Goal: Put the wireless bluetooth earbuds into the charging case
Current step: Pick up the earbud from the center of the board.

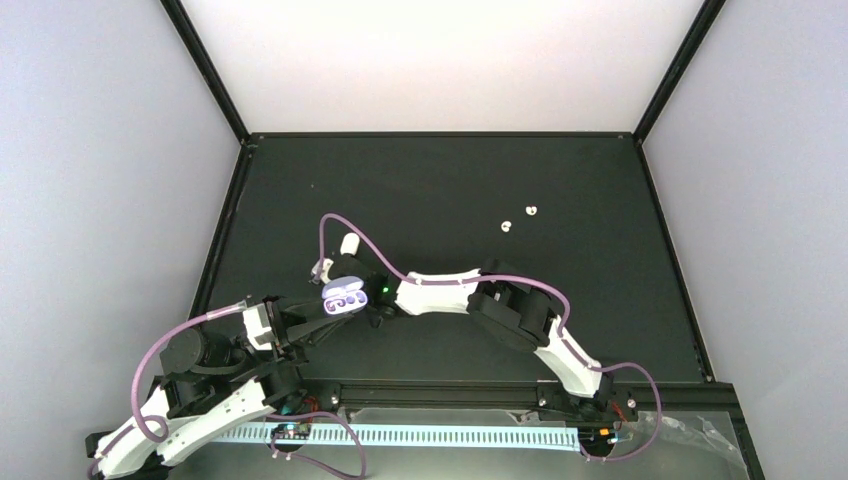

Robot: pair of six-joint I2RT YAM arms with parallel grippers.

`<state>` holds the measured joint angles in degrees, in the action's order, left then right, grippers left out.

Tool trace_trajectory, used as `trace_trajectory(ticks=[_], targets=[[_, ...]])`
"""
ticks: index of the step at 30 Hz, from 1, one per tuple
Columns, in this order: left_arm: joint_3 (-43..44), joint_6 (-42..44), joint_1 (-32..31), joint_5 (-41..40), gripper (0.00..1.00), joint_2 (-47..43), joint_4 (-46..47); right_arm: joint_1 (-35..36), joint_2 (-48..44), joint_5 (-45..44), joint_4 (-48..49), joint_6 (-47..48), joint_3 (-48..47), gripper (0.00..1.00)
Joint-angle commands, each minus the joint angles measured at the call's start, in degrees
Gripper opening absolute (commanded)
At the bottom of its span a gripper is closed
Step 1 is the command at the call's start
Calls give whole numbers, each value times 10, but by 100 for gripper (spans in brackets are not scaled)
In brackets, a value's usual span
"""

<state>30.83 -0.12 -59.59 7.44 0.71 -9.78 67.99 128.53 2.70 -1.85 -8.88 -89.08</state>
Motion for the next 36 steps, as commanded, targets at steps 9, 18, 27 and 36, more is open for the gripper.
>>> trace_trajectory(ticks=[9, 18, 27, 36], targets=[[5, 2, 1, -9, 2, -63, 2, -3, -23, -5, 7, -5, 55, 19], [4, 1, 1, -9, 2, -63, 2, -2, -43, -26, 7, -10, 76, 10], [-5, -1, 1, -8, 2, -62, 11, -3, -78, -53, 32, -36, 115, 1], [-8, -1, 1, -12, 1, -61, 11, -29, -200, -125, 95, -112, 217, 1]])
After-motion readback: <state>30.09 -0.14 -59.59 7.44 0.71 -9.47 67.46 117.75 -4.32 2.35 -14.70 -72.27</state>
